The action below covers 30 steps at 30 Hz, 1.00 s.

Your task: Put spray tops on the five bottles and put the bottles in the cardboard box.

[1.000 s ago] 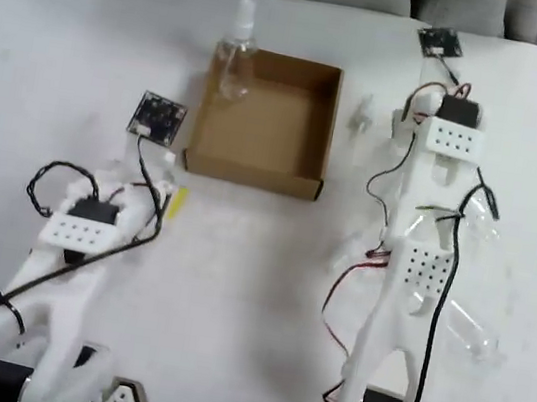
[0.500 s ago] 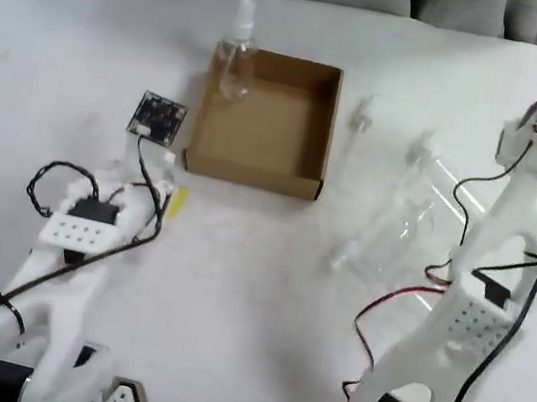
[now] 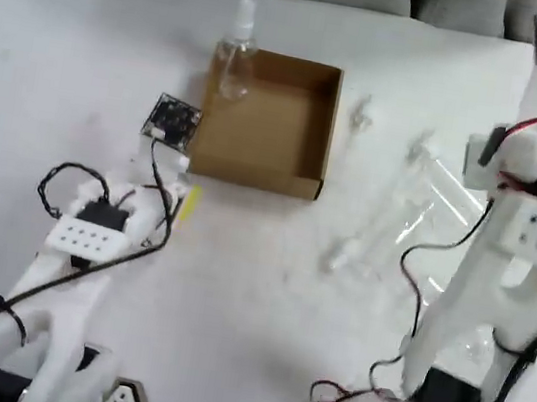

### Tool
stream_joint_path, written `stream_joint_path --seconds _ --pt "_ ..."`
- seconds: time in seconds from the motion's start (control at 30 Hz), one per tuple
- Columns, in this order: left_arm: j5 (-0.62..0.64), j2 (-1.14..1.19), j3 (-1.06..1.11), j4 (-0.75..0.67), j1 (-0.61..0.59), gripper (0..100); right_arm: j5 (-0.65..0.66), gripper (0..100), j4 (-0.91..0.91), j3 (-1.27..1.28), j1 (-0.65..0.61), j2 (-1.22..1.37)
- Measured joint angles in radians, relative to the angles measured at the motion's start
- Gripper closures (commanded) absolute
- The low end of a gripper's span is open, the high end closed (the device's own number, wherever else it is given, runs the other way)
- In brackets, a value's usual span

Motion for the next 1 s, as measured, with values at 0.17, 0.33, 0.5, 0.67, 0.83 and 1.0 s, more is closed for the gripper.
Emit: stream_joint_path --seconds 0.17,0.33,0.5,0.67,0.83,1.0 --pt "0.003 -0.213 0.058 0.000 0.046 98 -0.057 97.9 -0.055 0.043 -0.074 -0.169" --pt "0.003 -0.506 0.173 0.000 0.155 98 -0.304 97.8 -0.192 0.137 -0.071 -0.242" --pt "0.003 -0.787 0.242 0.000 0.276 98 -0.457 98.1 -0.367 0.229 -0.103 -0.245" --pt "0.006 -0.997 0.327 0.000 0.350 98 -0.460 98.1 -0.494 0.249 -0.255 -0.245" --pt "0.006 -1.158 0.433 0.000 0.399 98 -0.462 98.1 -0.577 0.252 -0.328 -0.293" --pt "0.006 -1.252 0.522 0.000 0.419 98 -0.462 98.1 -0.609 0.275 -0.459 -0.361"
